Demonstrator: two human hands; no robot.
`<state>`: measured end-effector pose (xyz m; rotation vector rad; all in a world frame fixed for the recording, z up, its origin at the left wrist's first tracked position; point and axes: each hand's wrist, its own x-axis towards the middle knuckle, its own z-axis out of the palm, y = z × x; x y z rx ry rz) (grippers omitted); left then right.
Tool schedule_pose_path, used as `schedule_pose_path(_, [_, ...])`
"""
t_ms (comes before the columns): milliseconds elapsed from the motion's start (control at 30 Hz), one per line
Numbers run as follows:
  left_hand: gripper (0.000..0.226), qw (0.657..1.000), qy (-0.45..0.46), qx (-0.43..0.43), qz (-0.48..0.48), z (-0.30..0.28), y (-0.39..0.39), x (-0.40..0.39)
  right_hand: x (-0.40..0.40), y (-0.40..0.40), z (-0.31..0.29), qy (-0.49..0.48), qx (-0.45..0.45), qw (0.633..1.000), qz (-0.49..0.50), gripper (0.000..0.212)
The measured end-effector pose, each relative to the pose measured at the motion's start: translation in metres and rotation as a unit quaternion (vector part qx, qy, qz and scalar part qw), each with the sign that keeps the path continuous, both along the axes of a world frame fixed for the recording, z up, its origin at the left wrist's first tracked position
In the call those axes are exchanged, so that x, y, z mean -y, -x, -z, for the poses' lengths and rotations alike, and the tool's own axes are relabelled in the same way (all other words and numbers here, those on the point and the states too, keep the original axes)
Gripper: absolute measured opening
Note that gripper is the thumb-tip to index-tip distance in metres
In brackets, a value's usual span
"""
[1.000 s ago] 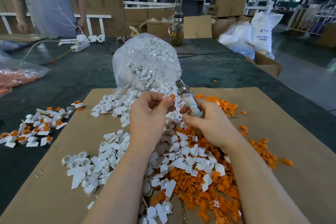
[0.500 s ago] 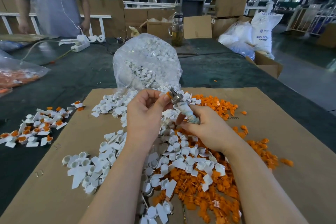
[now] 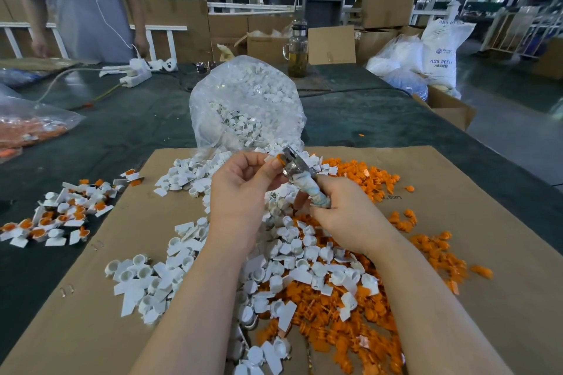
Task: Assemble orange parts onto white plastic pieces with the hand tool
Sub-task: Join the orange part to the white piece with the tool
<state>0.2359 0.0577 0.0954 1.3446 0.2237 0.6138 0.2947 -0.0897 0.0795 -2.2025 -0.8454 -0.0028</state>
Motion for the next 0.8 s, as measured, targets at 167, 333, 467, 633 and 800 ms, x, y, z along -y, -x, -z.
schedule_pose_path(167, [0.011,0.975,0.219,0.007,-0.040,-0.003,0.005,-0.019,0.001,-0.001,0.003,0.038,0.057,0.995,0.070,0.006])
schedule_pose_path(333, [0.010,0.876,0.450,0.040,-0.169,-0.003,0.014,-0.056,0.007,-0.007,0.004,0.080,0.082,0.978,0.174,0.024])
schedule_pose_path(467, [0.024,0.808,0.541,0.089,-0.215,0.002,0.019,-0.076,0.015,-0.011,0.006,0.119,0.048,0.962,0.239,0.025])
schedule_pose_path(633, [0.031,0.778,0.568,0.134,-0.231,0.009,0.022,-0.088,0.022,-0.014,0.005,0.185,-0.003,0.942,0.278,0.022])
schedule_pose_path(800, [0.028,0.805,0.527,0.132,-0.238,0.010,0.023,-0.091,0.020,-0.015,0.005,0.185,-0.011,0.946,0.264,0.029])
